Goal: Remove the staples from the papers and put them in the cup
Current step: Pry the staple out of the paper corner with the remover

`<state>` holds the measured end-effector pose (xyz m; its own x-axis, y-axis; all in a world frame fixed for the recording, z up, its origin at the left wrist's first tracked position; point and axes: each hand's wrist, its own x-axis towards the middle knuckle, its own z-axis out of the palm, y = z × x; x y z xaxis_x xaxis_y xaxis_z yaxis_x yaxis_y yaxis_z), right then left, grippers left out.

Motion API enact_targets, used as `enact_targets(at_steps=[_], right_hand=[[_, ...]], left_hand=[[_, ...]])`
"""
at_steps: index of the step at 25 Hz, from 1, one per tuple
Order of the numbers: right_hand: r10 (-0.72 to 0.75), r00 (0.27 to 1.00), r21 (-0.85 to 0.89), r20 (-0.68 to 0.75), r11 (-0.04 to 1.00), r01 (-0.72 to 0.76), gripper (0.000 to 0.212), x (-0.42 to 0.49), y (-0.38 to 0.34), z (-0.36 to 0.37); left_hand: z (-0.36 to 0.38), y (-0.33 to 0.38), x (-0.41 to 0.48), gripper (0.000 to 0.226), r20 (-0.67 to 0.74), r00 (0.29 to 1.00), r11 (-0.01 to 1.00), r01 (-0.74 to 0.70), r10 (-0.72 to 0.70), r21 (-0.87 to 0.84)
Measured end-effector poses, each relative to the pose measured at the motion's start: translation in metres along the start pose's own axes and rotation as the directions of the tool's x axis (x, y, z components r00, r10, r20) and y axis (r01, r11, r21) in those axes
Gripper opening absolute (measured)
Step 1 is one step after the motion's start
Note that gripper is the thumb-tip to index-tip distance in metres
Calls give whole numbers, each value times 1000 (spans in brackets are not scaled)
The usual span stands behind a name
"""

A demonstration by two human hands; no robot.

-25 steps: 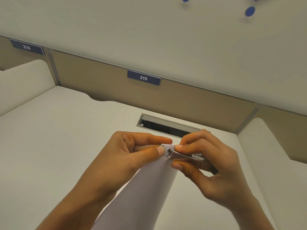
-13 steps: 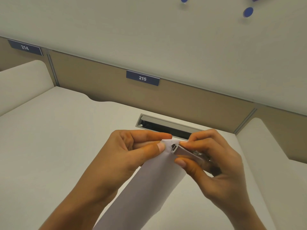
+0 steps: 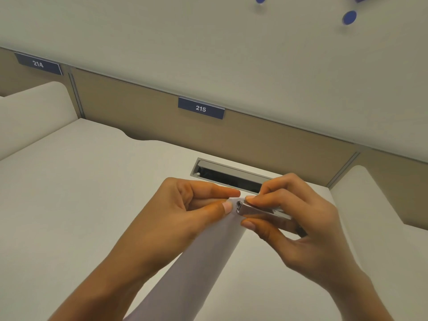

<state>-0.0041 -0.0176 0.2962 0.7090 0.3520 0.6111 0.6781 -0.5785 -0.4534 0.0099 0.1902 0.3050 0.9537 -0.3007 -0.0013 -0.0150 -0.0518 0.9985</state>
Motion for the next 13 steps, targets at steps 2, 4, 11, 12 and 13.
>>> enact_targets(at_steps=[2,4,11,12,13], right_hand=[[-7,999,-5,50,1000,7,21,1,2,-3],[-20,995,-38,94,999,24,22,2,5,-4],[-93,984,-54,152,993,102,21,6,13,-6],[-109,983,-56,150,991,119,21,5,14,-6],[-131,981,-70,145,987,142,22,5,14,-6]], left_hand=[[0,-1,1,17,8,1000,999,0,0,32],[0,-3,3,15,13,1000,999,5,-6,52],[-2,-6,10,15,51,997,997,61,-63,43],[-3,-6,11,16,63,995,997,73,-74,29],[-4,-6,12,16,76,994,996,83,-84,17]])
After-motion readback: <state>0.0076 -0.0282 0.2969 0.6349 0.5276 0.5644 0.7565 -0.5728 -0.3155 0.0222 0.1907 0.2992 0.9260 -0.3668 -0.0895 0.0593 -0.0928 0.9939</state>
